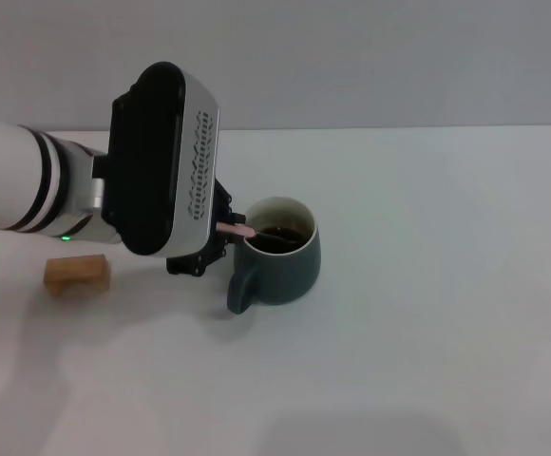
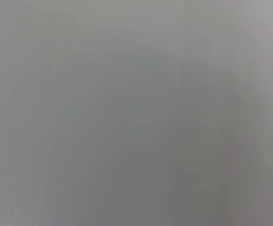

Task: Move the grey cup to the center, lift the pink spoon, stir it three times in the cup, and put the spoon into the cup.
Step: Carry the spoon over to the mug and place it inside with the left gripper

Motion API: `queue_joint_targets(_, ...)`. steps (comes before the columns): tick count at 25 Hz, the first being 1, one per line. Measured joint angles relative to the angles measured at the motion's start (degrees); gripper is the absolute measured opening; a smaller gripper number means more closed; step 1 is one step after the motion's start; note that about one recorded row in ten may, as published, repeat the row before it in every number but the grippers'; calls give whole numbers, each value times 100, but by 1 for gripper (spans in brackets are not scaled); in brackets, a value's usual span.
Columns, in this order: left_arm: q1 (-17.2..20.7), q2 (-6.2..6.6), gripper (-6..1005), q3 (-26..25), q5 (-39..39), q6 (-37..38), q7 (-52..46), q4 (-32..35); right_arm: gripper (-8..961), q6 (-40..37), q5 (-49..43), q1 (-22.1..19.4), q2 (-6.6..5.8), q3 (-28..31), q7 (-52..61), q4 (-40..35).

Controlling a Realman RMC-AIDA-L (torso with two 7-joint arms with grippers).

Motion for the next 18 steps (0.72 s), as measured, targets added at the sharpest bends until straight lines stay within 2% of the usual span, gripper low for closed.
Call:
queue_joint_targets(6, 258, 0, 134, 21, 6, -103, -3, -270, -2, -1, 1, 27, 0, 0, 0, -52)
queue_joint_targets(18, 280, 8, 141, -114, 205, -119, -2, -200, -2, -1, -3, 51, 0, 0, 0, -53)
